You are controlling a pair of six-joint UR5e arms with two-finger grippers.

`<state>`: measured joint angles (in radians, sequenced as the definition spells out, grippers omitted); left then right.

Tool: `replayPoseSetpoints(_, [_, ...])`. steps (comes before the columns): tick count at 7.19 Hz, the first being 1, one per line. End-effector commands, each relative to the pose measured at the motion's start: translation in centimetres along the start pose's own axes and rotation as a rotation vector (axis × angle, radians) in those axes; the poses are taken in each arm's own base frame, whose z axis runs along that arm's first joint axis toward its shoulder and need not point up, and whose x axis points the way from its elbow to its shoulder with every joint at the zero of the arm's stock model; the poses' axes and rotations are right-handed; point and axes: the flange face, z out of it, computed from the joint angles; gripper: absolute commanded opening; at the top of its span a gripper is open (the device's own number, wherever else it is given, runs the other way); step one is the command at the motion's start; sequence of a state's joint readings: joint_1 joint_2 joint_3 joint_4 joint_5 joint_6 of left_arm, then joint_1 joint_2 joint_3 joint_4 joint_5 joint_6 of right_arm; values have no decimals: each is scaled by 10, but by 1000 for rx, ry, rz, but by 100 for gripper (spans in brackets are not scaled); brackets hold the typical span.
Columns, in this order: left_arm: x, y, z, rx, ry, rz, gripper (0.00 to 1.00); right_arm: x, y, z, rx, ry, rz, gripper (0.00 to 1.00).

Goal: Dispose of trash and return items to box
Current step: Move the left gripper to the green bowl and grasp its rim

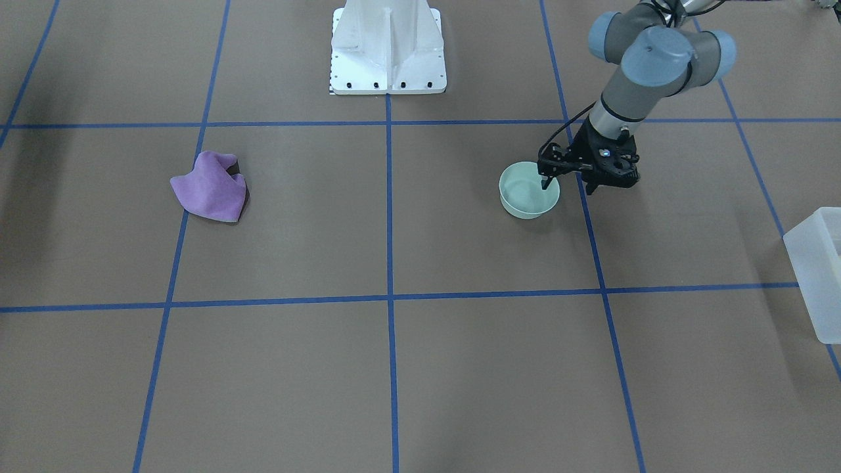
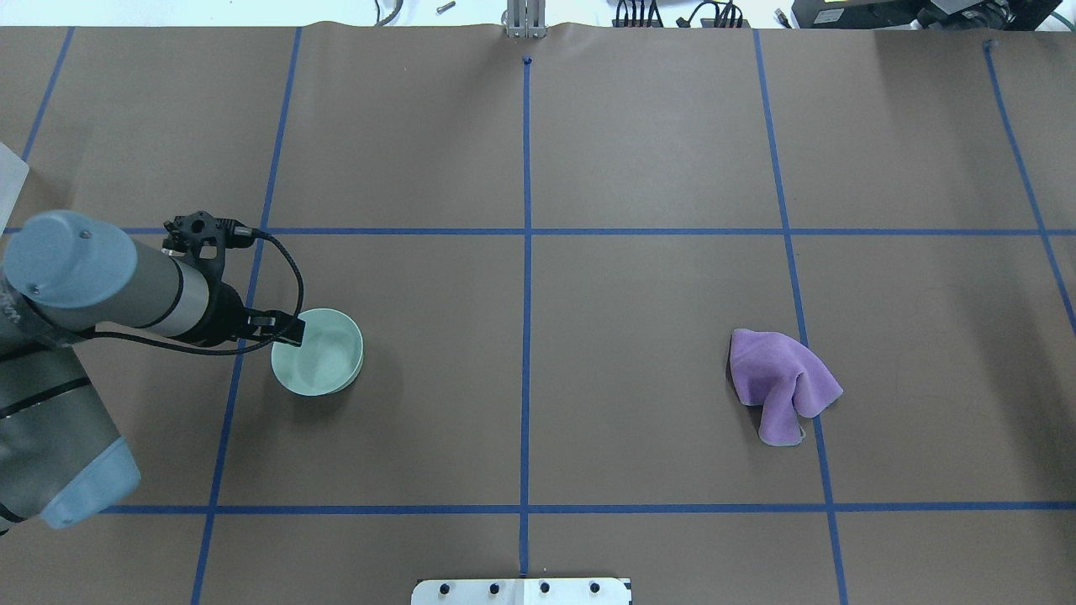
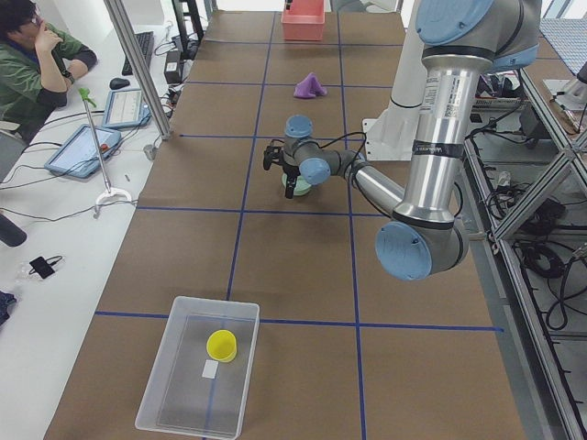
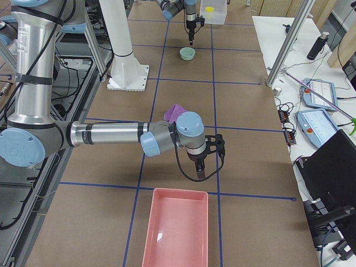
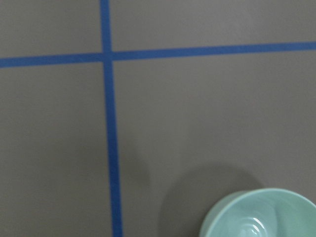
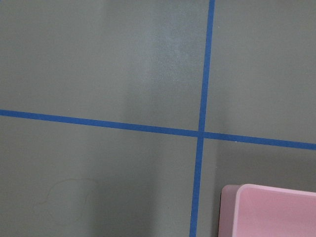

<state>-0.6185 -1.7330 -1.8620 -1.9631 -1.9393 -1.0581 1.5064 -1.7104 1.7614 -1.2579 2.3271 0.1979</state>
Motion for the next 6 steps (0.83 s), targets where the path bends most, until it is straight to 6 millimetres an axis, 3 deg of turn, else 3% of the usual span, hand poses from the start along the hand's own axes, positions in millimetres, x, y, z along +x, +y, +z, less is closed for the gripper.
replayPoseSetpoints(1, [26, 13, 26, -3, -13, -11, 21, 2, 0, 2, -3, 1, 2, 100])
replayPoseSetpoints(2, [24, 13, 28, -5, -17, -11, 0, 1, 0, 2, -5, 0, 1, 100])
replayPoseSetpoints(4, [25, 9, 19, 4, -4, -6, 0, 2, 1, 3, -6, 1, 2, 100])
replayPoseSetpoints(5, [24, 3, -2, 24, 17, -10, 0, 2, 1, 2, -5, 1, 3, 100])
replayPoseSetpoints(6, [2, -22, -27, 15, 44, -36, 0, 2, 1, 2, -5, 1, 3, 100])
